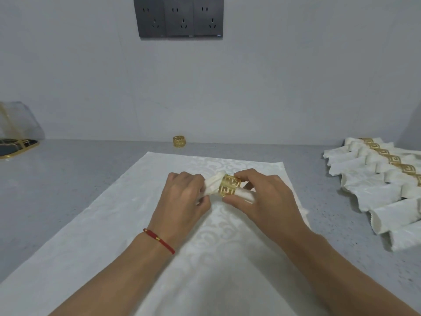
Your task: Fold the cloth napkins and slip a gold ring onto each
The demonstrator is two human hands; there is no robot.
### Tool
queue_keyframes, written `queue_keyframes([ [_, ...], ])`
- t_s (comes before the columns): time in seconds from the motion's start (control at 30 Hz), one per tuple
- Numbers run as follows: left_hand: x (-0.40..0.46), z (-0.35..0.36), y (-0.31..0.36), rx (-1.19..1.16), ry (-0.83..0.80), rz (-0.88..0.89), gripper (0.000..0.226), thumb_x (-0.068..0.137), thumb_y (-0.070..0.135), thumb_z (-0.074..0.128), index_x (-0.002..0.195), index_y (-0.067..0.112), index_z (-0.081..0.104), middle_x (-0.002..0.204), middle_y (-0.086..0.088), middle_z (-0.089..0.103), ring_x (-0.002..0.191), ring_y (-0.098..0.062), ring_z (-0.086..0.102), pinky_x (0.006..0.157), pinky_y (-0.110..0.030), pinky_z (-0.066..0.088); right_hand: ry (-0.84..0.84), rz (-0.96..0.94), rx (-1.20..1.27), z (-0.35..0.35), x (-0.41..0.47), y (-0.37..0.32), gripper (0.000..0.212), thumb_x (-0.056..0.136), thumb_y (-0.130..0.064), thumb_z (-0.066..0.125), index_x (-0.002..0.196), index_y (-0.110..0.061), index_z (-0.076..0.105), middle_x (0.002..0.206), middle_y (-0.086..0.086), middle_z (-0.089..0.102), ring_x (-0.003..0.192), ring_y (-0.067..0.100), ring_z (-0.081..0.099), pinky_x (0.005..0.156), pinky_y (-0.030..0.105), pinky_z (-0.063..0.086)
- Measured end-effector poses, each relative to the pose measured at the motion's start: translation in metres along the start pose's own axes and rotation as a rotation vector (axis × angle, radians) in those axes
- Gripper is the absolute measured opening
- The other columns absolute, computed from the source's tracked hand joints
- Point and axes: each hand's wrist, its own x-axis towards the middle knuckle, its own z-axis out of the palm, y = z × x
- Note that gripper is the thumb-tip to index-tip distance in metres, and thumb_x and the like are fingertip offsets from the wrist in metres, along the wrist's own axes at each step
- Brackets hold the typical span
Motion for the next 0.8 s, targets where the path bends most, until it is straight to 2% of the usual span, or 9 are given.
queue_keyframes([
  [0.1, -0.002, 0.002, 0.007, -0.022, 0.022, 0.014, 0.028, 0.056, -0.006, 0.077, 0.067, 0.006, 0.054, 0.061, -0.002, 0.050, 0.068, -0.015, 0.034, 0.065, -0.025, 0.026, -0.032, 0.079, 0.137, 0.002, 0.000, 0.000, 0.045, 0.081, -0.053, 0.078, 0.118, -0.034, 0.063, 0.107, -0.019, 0.070, 0.092, 0.009, 0.063, 0.086, 0.034, 0.050],
  [0.17, -0.002, 0.002, 0.006, -0.026, 0.050, 0.023, 0.025, 0.058, -0.007, 0.075, 0.070, 0.004, 0.057, 0.063, -0.002, 0.051, 0.070, -0.016, 0.037, 0.067, -0.026, 0.031, -0.082, 0.181, 0.213, -0.003, 0.002, 0.000, 0.047, 0.080, -0.058, 0.076, 0.120, -0.040, 0.059, 0.106, -0.021, 0.070, 0.089, 0.005, 0.061, 0.082, 0.028, 0.046],
  [0.3, -0.002, 0.000, 0.006, -0.027, 0.100, 0.043, 0.021, 0.059, -0.008, 0.074, 0.073, 0.002, 0.061, 0.065, -0.002, 0.054, 0.073, -0.016, 0.040, 0.069, -0.025, 0.034, -0.091, 0.340, 0.334, -0.008, 0.007, -0.002, 0.041, 0.077, -0.062, 0.076, 0.098, -0.035, 0.055, 0.081, -0.010, 0.072, 0.073, 0.005, 0.060, 0.062, 0.023, 0.038],
  [0.37, -0.003, -0.001, 0.005, -0.028, 0.114, 0.061, 0.021, 0.060, -0.009, 0.073, 0.075, 0.002, 0.062, 0.067, -0.002, 0.055, 0.073, -0.015, 0.042, 0.069, -0.027, 0.037, -0.111, 0.343, 0.395, -0.011, 0.008, -0.002, 0.033, 0.081, -0.059, 0.076, 0.086, -0.028, 0.063, 0.069, -0.003, 0.069, 0.061, 0.007, 0.060, 0.056, 0.021, 0.038],
  [0.43, -0.005, -0.001, 0.004, -0.023, 0.117, 0.079, 0.020, 0.061, -0.008, 0.071, 0.076, 0.004, 0.063, 0.068, -0.001, 0.055, 0.074, -0.016, 0.044, 0.071, -0.029, 0.039, -0.168, 0.343, 0.499, -0.017, 0.006, -0.003, 0.030, 0.088, -0.052, 0.071, 0.080, -0.024, 0.072, 0.065, -0.007, 0.067, 0.055, 0.002, 0.055, 0.057, 0.016, 0.037],
  [0.53, -0.006, -0.002, 0.001, -0.015, 0.124, 0.100, 0.020, 0.063, -0.008, 0.070, 0.078, 0.004, 0.064, 0.071, -0.001, 0.057, 0.075, -0.017, 0.046, 0.073, -0.031, 0.040, -0.241, 0.404, 0.689, -0.021, 0.006, 0.001, 0.016, 0.097, -0.026, 0.065, 0.087, -0.024, 0.078, 0.078, -0.007, 0.071, 0.068, 0.001, 0.060, 0.073, 0.023, 0.043],
  [0.57, -0.006, -0.002, 0.002, -0.021, 0.122, 0.112, 0.021, 0.064, -0.009, 0.070, 0.080, 0.003, 0.065, 0.072, -0.002, 0.057, 0.076, -0.017, 0.047, 0.073, -0.031, 0.041, -0.235, 0.411, 0.705, -0.022, 0.007, 0.002, 0.015, 0.096, -0.021, 0.065, 0.090, -0.023, 0.079, 0.078, -0.010, 0.071, 0.068, -0.002, 0.059, 0.072, 0.021, 0.043],
  [0.7, -0.006, -0.001, 0.005, -0.024, 0.102, 0.183, 0.019, 0.068, -0.012, 0.068, 0.082, 0.001, 0.067, 0.077, -0.003, 0.061, 0.080, -0.020, 0.053, 0.076, -0.033, 0.043, -0.188, 0.417, 0.720, -0.023, 0.008, 0.002, 0.014, 0.092, -0.022, 0.074, 0.083, -0.017, 0.083, 0.060, -0.016, 0.057, 0.050, -0.002, 0.046, 0.056, 0.012, 0.033],
  [0.8, -0.007, 0.000, 0.007, -0.017, 0.107, 0.216, 0.013, 0.077, -0.009, 0.060, 0.082, 0.001, 0.067, 0.080, -0.002, 0.063, 0.080, -0.022, 0.057, 0.077, -0.033, 0.044, -0.199, 0.466, 0.738, -0.025, 0.006, 0.003, 0.012, 0.088, -0.026, 0.078, 0.079, -0.020, 0.083, 0.071, -0.010, 0.062, 0.051, -0.003, 0.046, 0.058, 0.014, 0.036],
])
